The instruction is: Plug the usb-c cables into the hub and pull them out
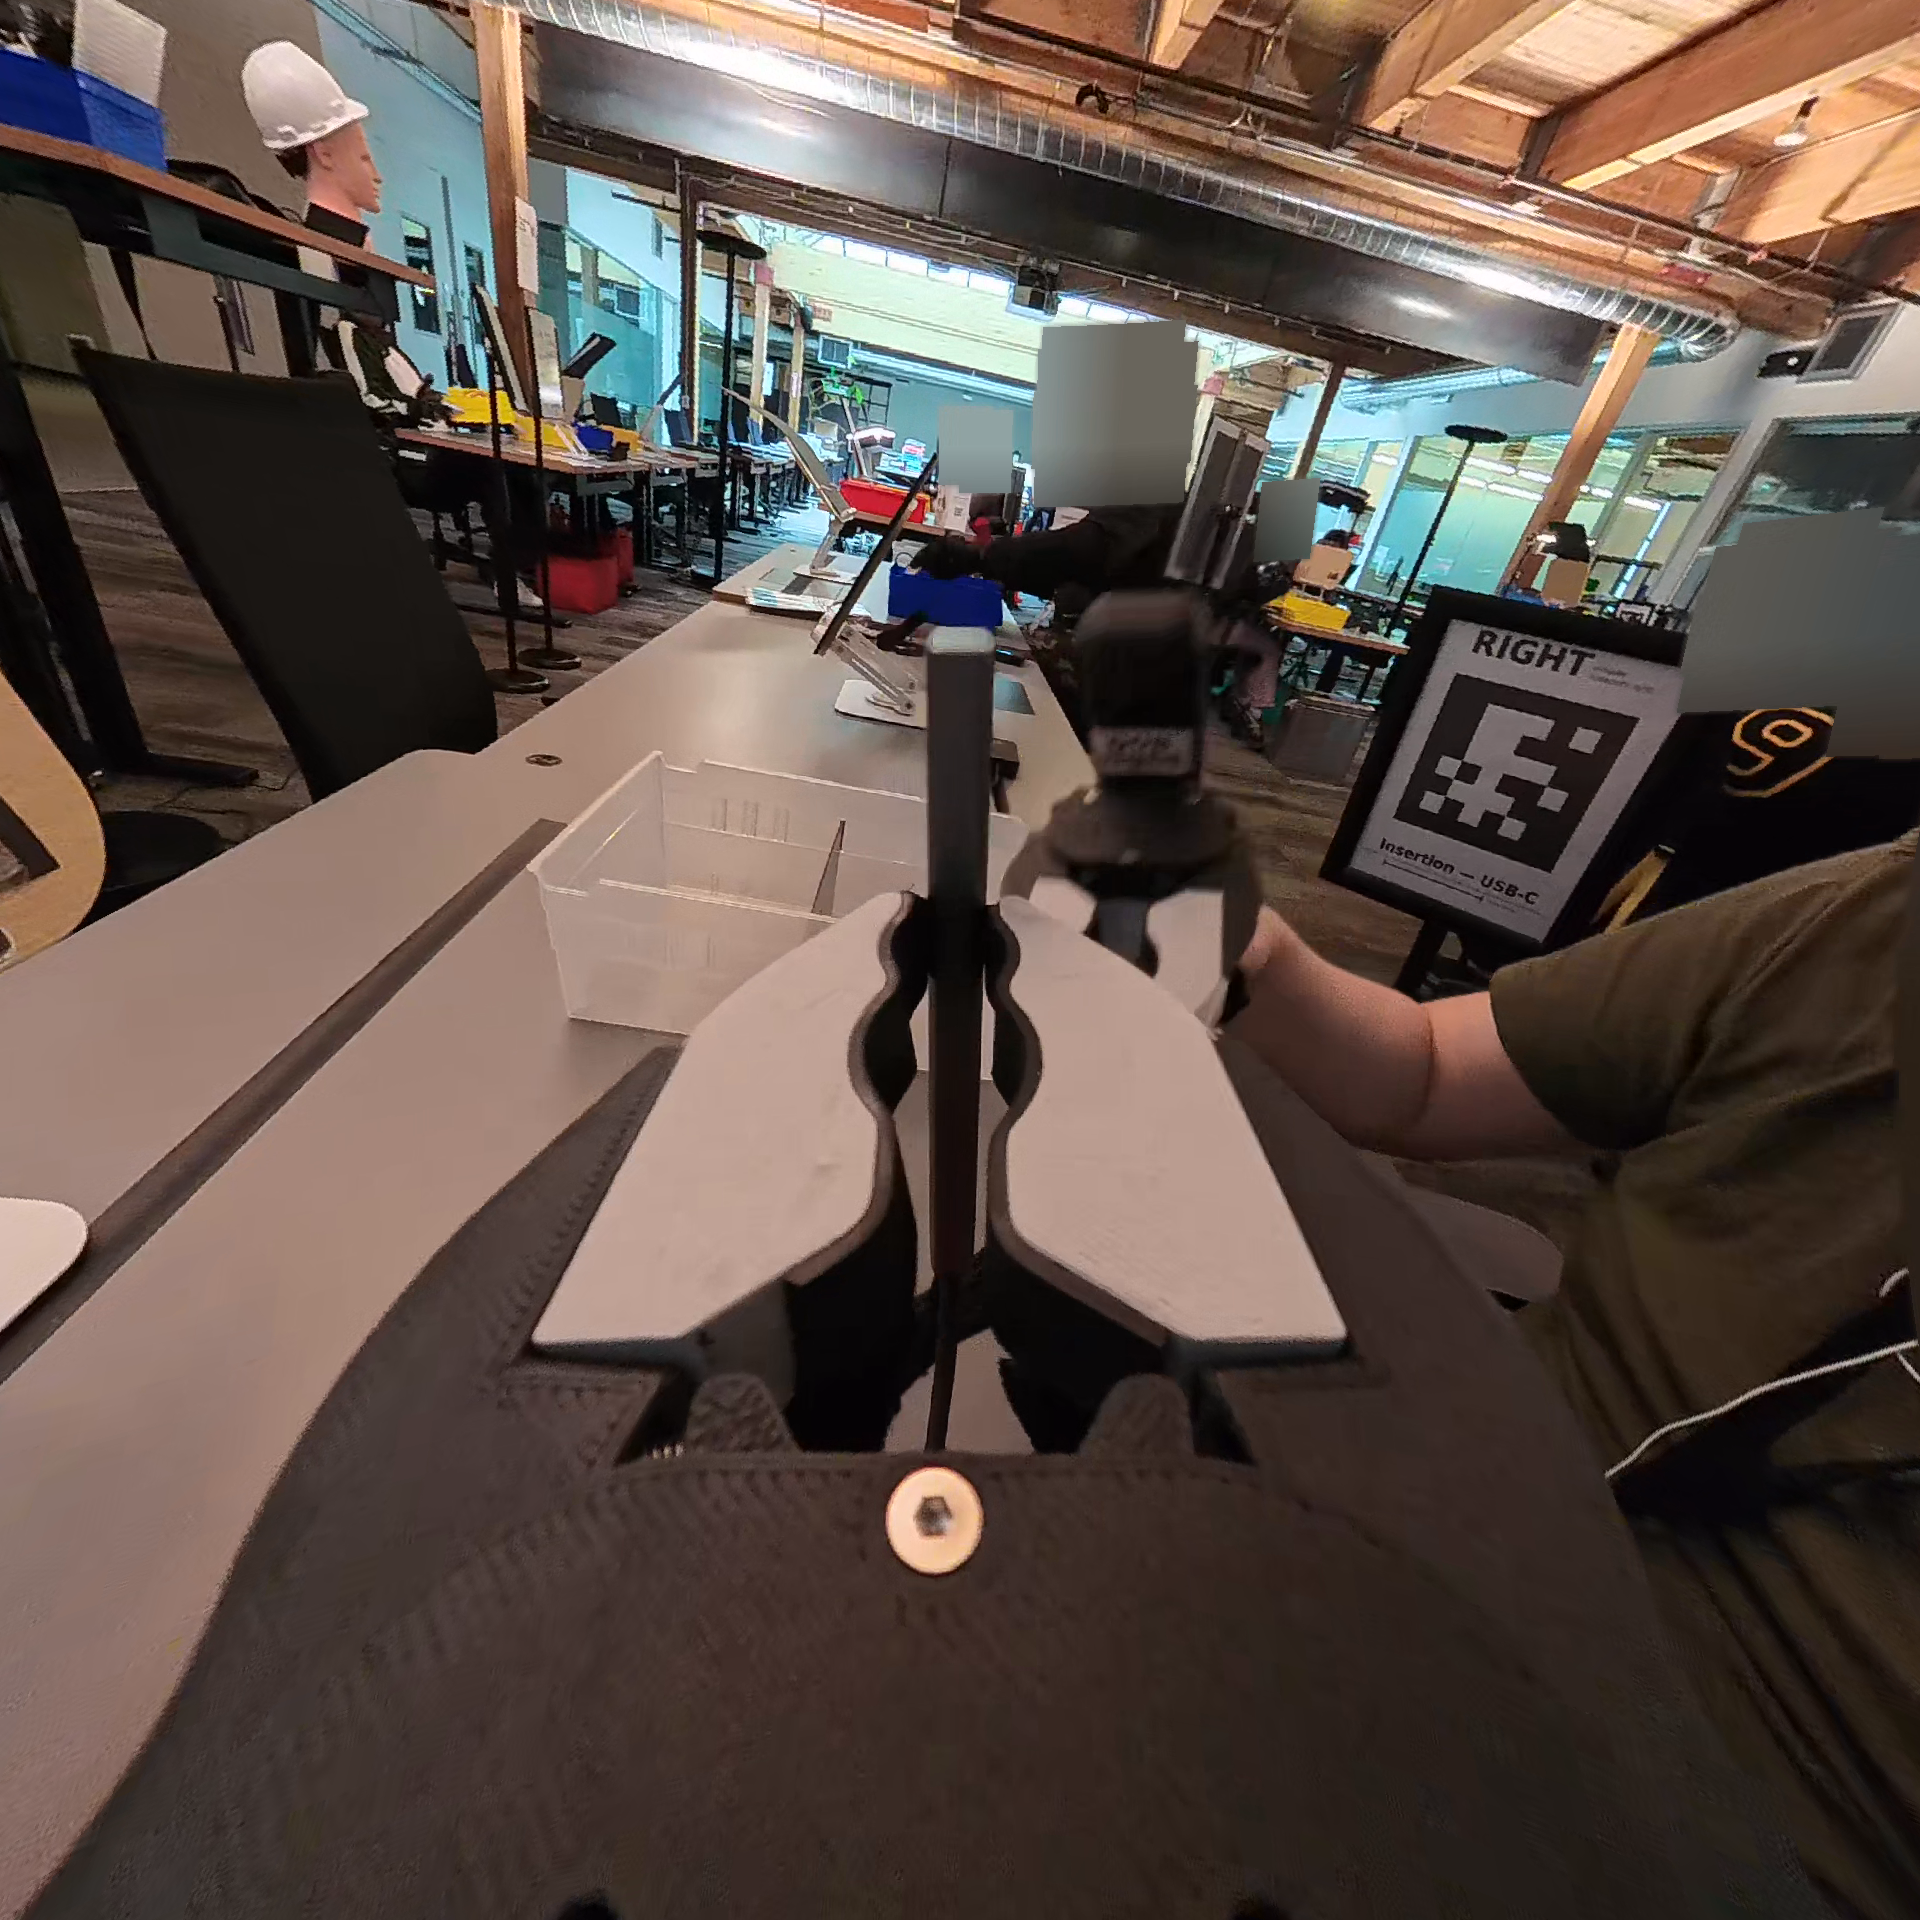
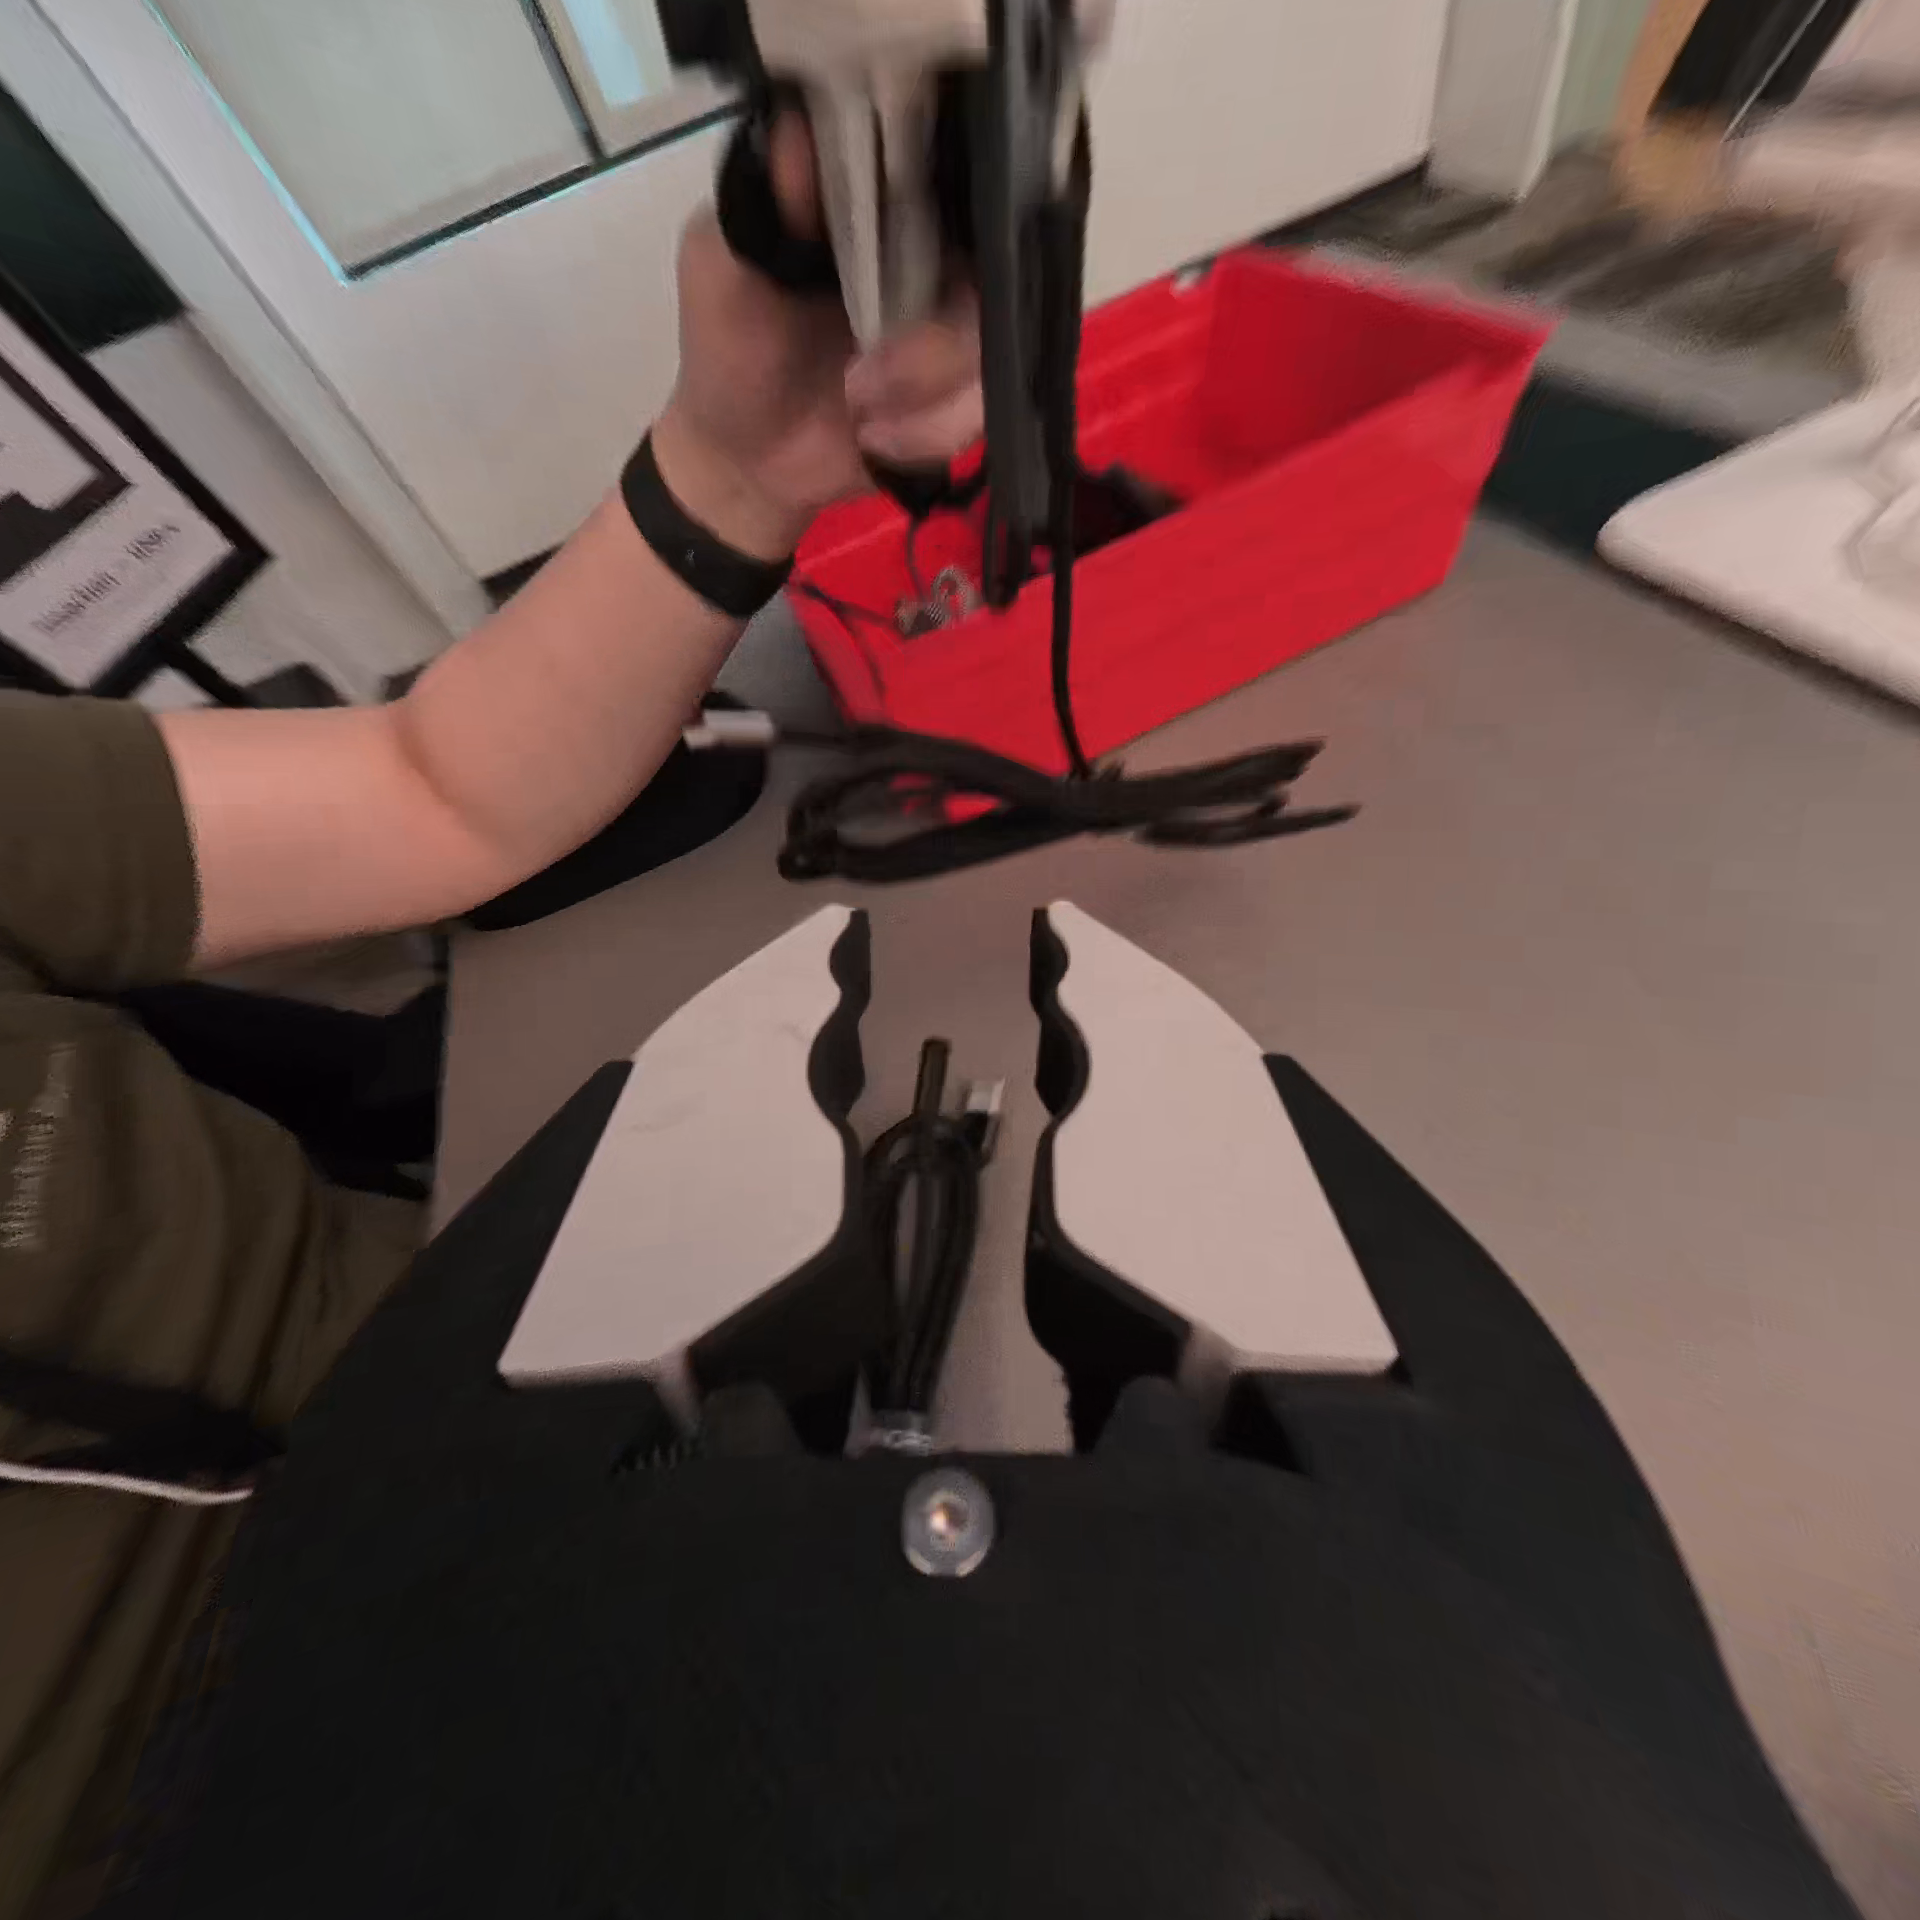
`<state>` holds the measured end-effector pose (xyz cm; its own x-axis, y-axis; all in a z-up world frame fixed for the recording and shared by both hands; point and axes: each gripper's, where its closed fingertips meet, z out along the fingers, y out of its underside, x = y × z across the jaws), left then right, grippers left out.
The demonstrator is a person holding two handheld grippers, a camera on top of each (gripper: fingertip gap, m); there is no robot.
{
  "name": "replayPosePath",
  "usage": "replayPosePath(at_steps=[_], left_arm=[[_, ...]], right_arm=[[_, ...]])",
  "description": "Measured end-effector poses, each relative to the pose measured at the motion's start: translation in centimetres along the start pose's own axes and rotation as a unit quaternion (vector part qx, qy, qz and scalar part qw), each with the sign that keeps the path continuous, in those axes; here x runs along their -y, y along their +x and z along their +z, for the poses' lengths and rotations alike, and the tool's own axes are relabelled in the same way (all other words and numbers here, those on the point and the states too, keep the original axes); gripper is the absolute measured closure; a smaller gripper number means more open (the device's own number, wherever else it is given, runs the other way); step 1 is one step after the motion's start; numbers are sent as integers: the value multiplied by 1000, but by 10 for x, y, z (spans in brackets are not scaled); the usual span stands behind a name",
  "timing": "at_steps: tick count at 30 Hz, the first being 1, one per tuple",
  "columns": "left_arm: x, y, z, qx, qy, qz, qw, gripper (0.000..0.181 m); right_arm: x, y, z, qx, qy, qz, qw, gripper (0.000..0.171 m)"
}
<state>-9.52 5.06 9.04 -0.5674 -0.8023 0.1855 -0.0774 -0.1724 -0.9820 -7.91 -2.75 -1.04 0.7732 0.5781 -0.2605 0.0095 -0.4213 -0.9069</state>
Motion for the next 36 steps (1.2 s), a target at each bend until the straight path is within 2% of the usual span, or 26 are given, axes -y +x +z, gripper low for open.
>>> replayPosePath(at_steps=[1, 4, 10, 16, 21, 25, 29, 36], left_arm=[[0, 0, 0, -4, -1, 0, 1000, 172], [-1, -1, 0, -6, -1, -4, 1000, 172], [4, -2, -7, -5, 10, -3, 1000, 172], [6, -1, -9, -6, 14, -6, 1000, 172], [4, -1, -8, -7, 11, -7, 1000, 172], [3, -3, -6, -4, 7, -8, 1000, 172], [4, -3, -7, -4, 11, -9, 1000, 172], [6, 3, -5, -22, 17, -12, 1000, 172]], right_arm=[[-13, -2, 9, 22, -12, 27, 999, 141], [-36, -10, 28, 53, -39, 63, 996, 140], [-67, -9, 49, 30, -85, 76, 993, 139], [-79, -4, 56, 14, -100, 73, 992, 141], [-84, -5, 57, 37, -108, 86, 990, 158], [-84, -8, 57, 55, -108, 99, 988, 162], [-65, -1, 41, 27, -60, 86, 994, 162], [-7, 20, -18, 4, 98, 100, 990, 162]])
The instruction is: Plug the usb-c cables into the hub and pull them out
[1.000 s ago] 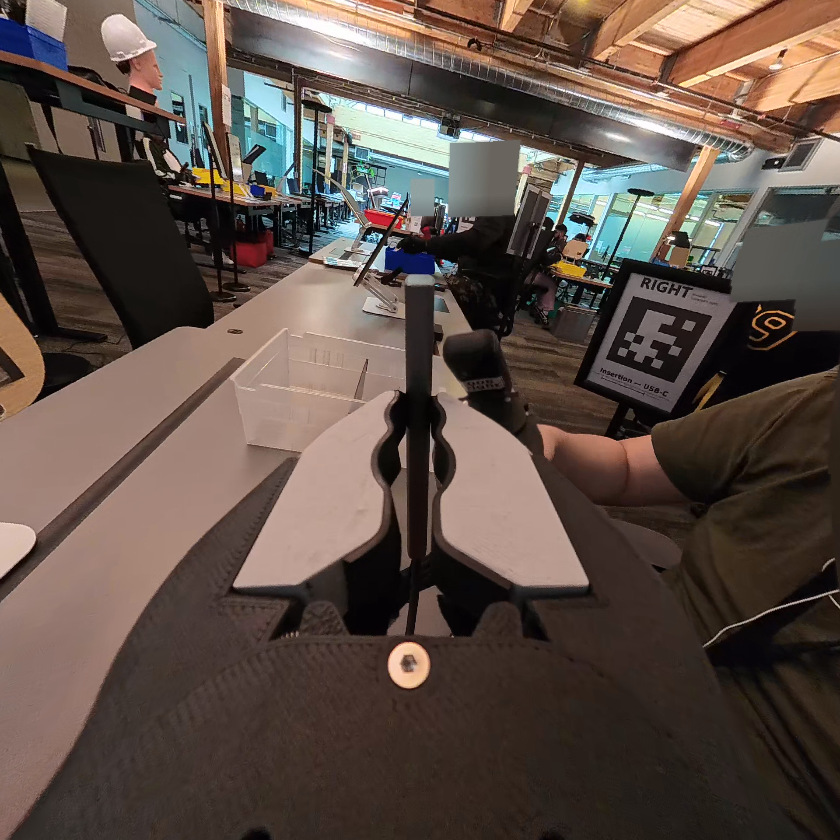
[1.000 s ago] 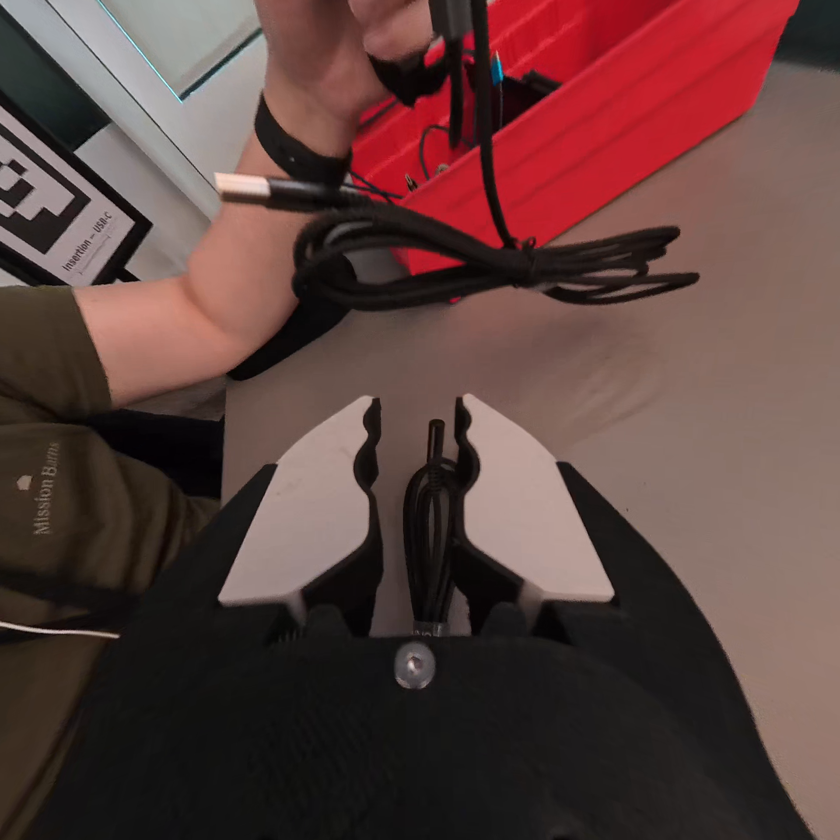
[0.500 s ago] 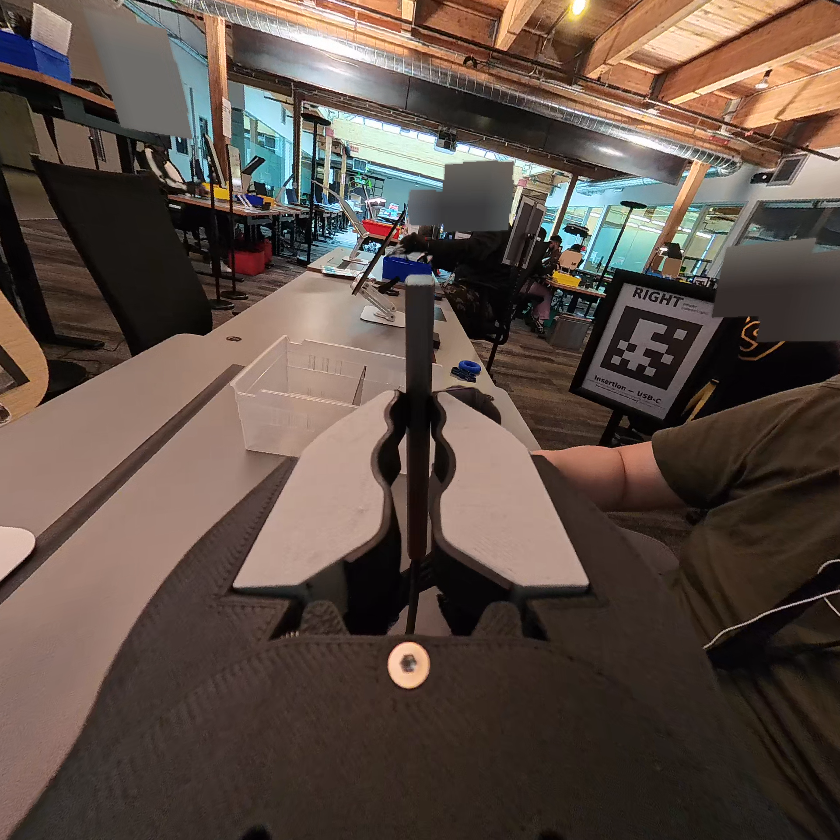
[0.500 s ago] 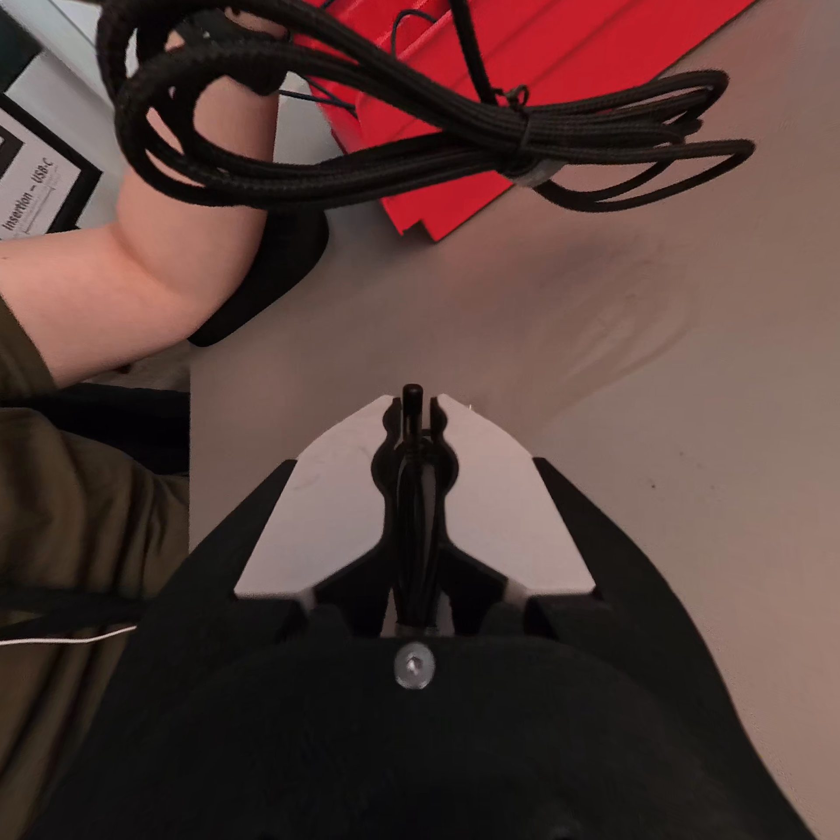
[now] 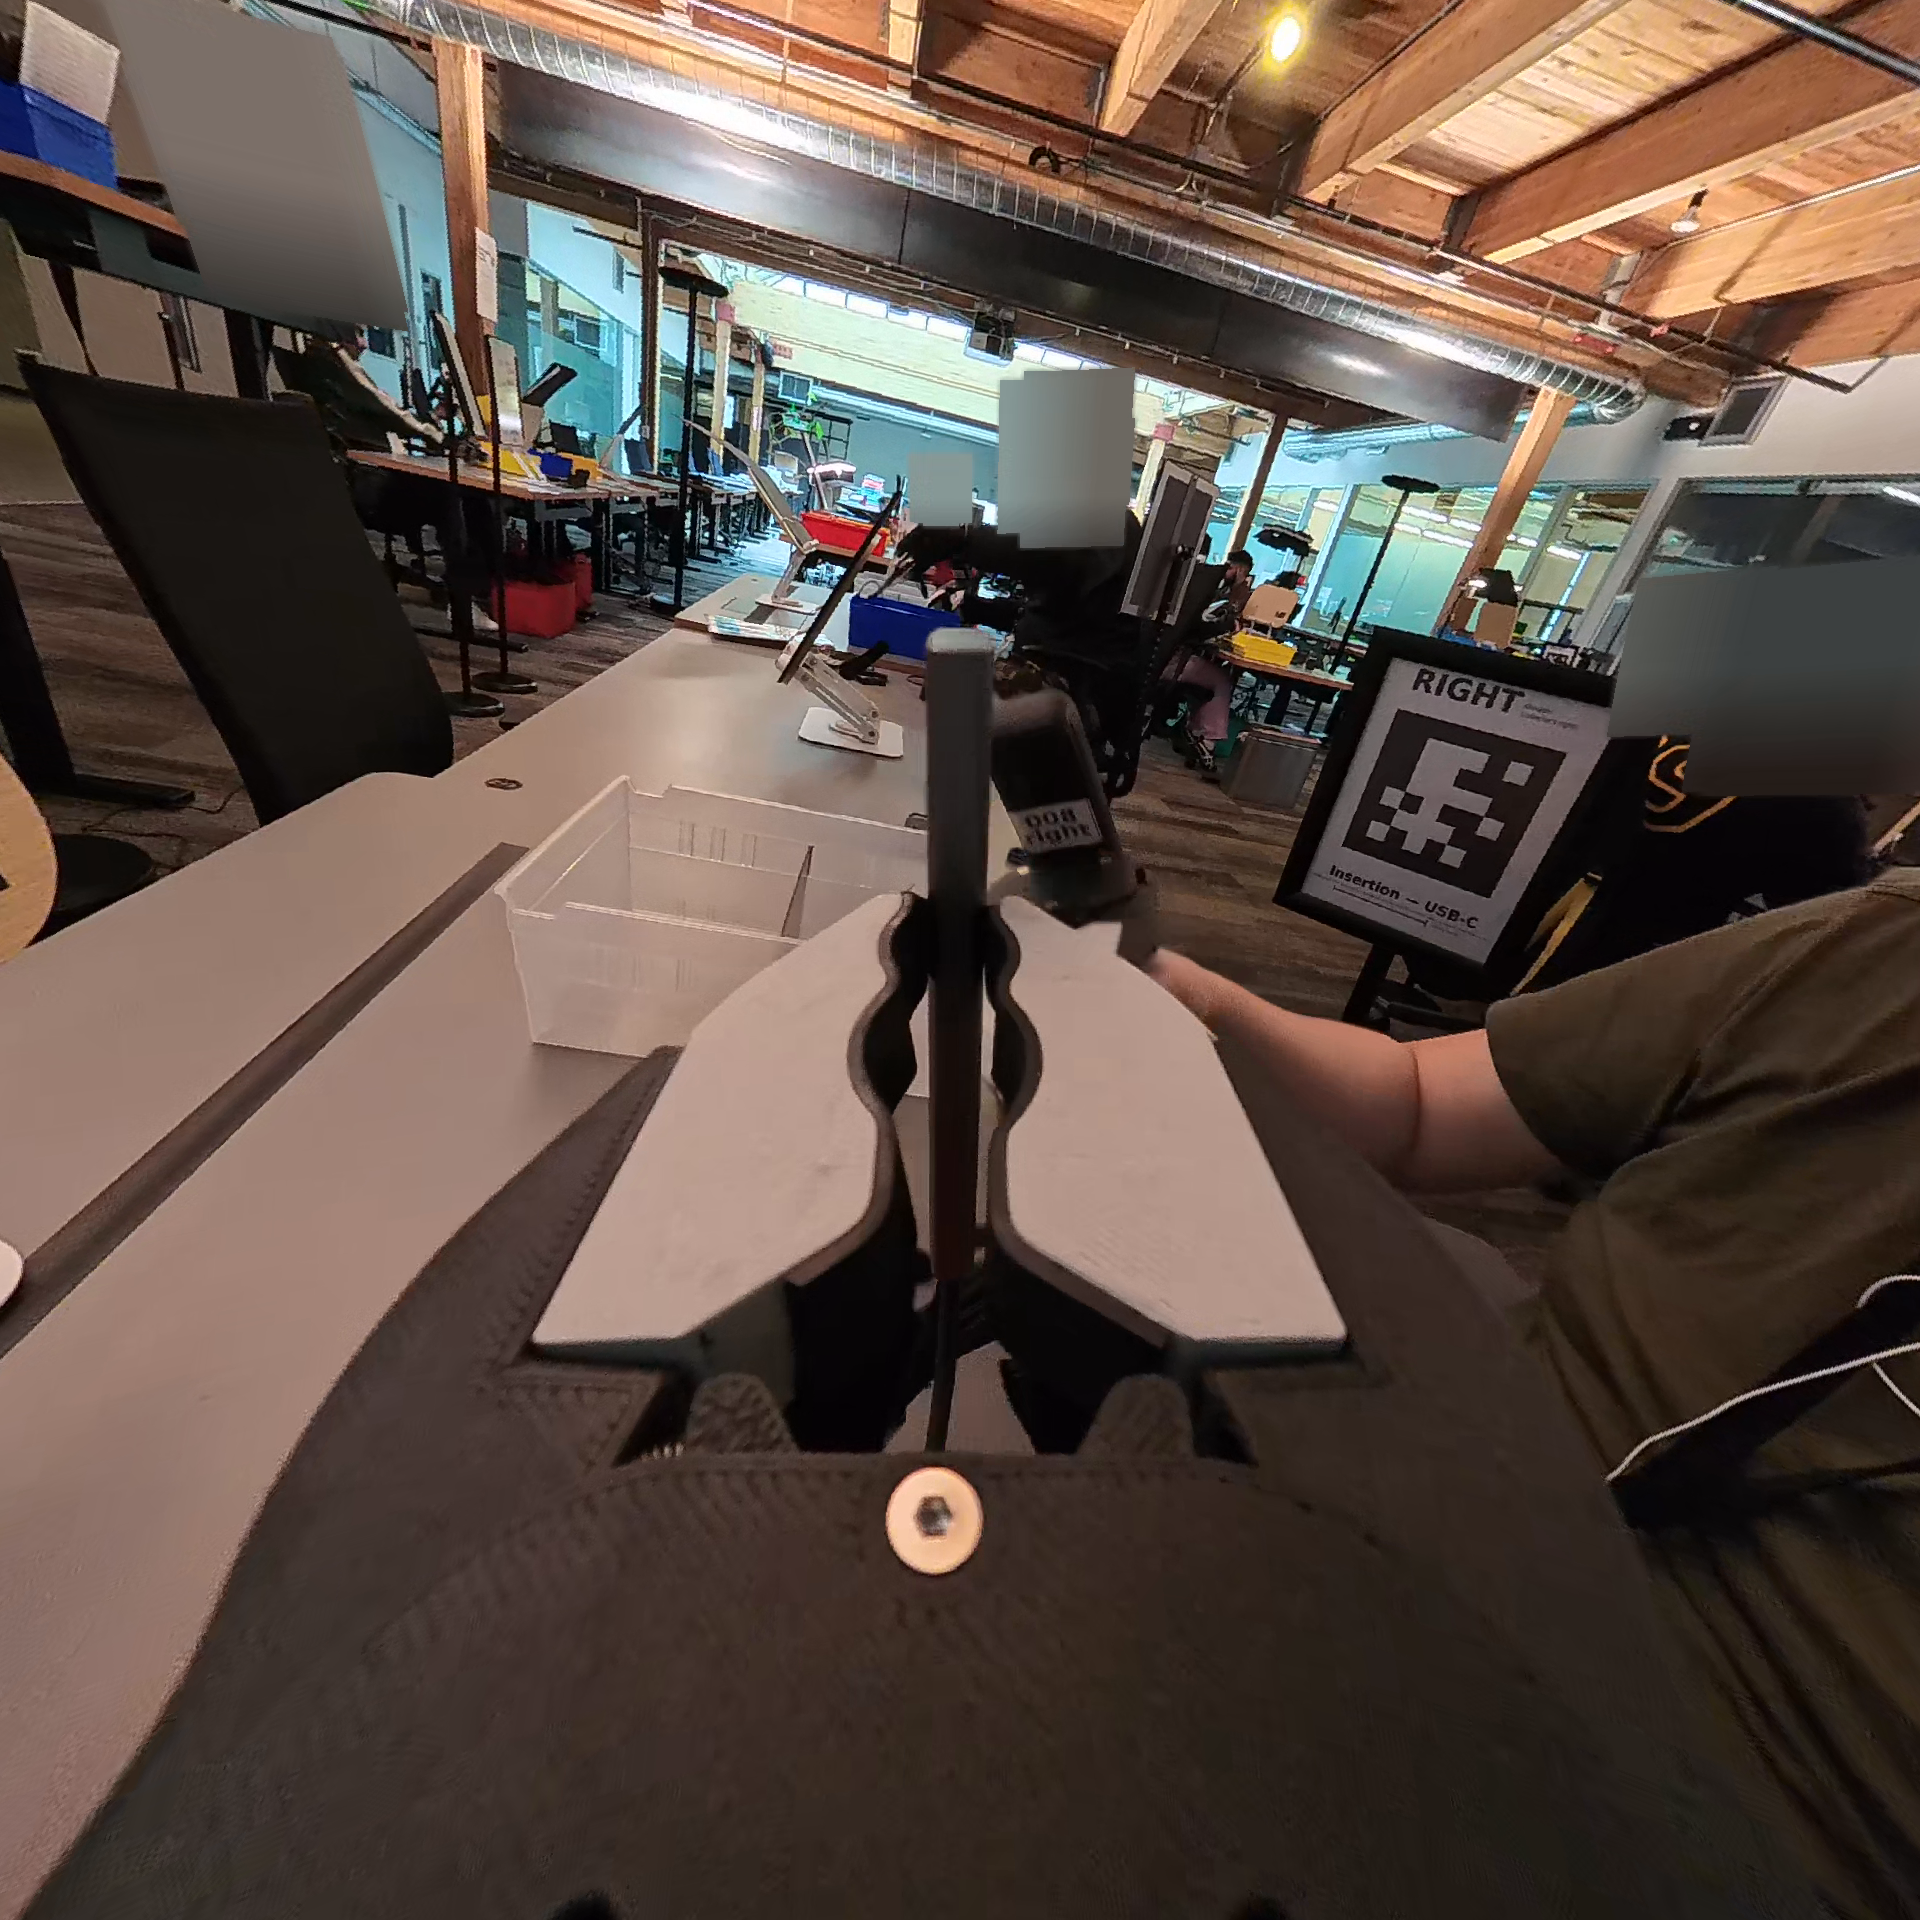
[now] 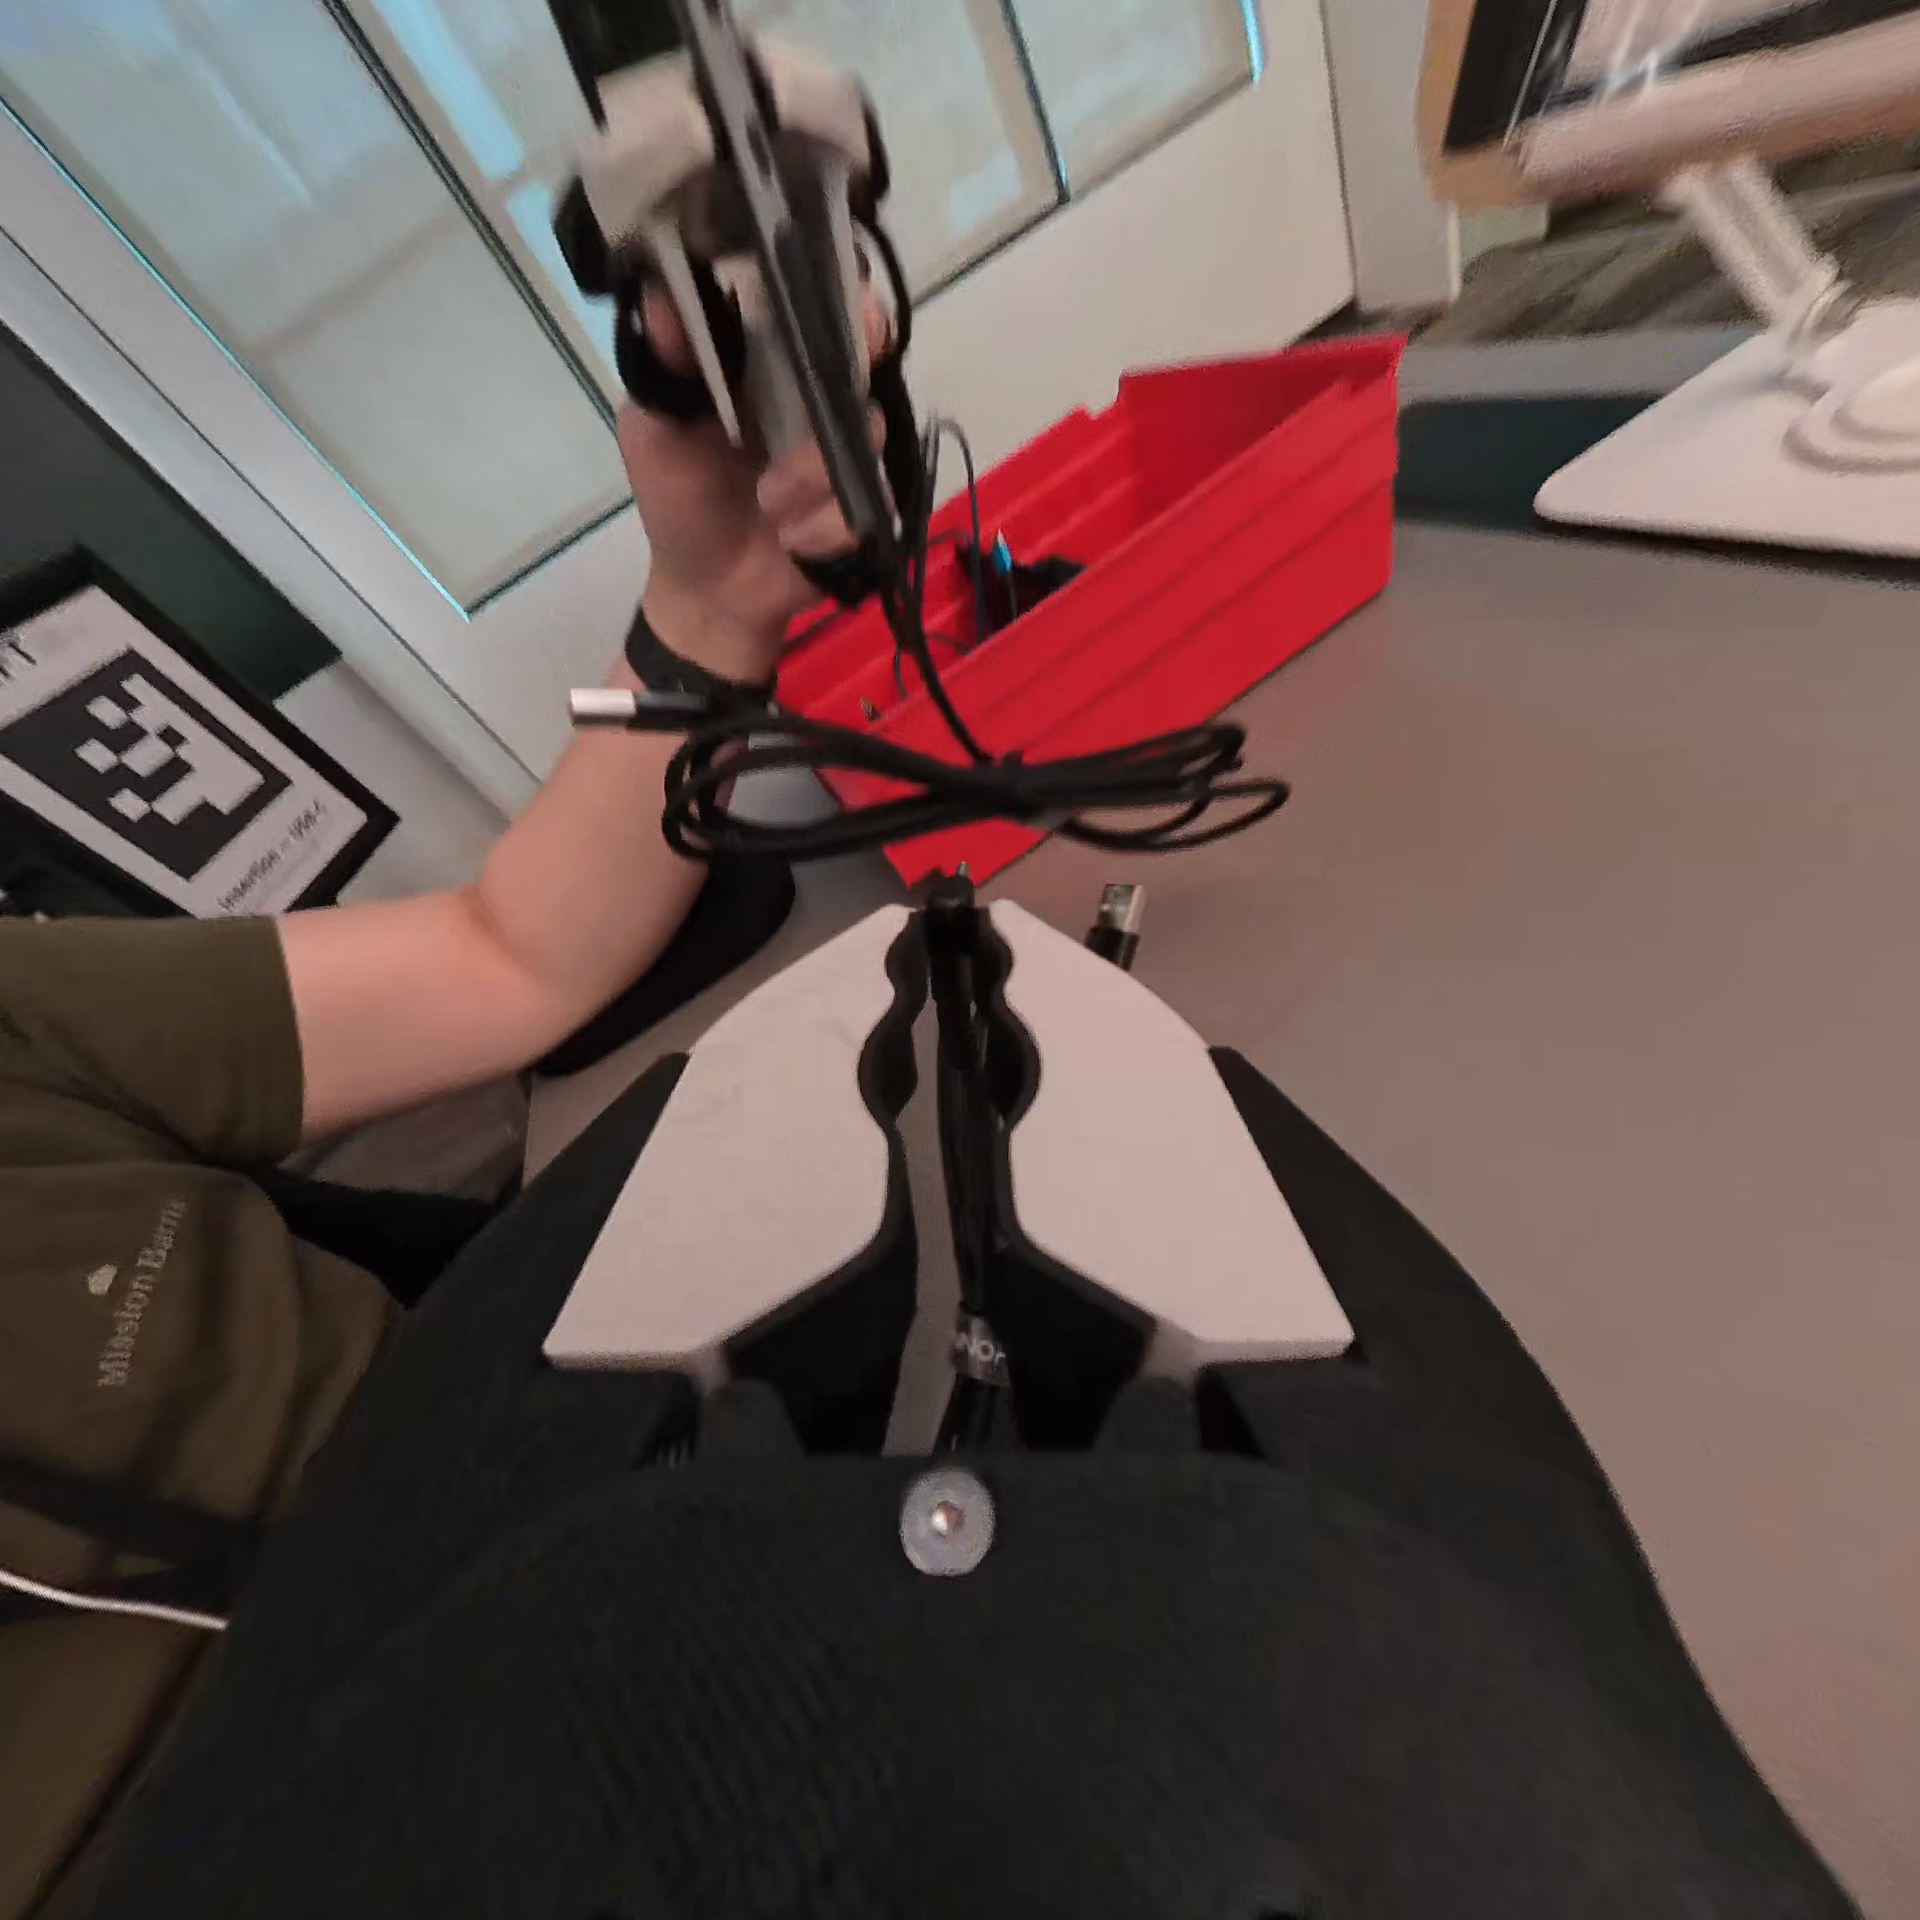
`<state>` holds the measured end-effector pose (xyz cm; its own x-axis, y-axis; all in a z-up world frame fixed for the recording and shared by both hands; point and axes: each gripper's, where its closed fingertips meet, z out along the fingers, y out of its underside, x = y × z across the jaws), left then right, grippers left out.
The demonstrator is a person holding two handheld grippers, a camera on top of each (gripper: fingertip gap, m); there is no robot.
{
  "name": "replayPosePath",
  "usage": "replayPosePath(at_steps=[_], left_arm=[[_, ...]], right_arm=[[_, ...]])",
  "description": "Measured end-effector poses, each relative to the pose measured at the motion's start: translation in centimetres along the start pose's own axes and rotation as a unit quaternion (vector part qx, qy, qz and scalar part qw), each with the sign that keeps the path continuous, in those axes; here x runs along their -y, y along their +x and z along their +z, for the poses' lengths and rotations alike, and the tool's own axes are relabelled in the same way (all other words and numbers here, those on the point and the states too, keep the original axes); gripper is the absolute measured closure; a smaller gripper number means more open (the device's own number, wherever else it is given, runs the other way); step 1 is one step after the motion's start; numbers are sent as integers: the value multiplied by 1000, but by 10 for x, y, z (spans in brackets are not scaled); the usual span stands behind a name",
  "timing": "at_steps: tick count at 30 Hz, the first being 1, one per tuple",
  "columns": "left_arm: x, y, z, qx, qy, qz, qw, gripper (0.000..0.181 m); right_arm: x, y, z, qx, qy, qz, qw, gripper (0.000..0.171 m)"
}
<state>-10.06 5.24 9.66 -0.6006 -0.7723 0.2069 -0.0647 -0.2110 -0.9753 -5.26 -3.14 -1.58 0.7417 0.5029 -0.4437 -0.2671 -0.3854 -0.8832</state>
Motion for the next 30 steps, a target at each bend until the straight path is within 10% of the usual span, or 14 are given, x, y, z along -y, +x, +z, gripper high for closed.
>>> replayPosePath(at_steps=[18, 30], left_arm=[[-6, 21, 16, -41, -26, -6, 999, 172], [-18, 24, 26, -81, -35, -20, 996, 172]], right_arm=[[123, -52, 27, 20, -32, -255, 966, 162], [125, -58, 36, 122, 41, -159, 979, 162]])
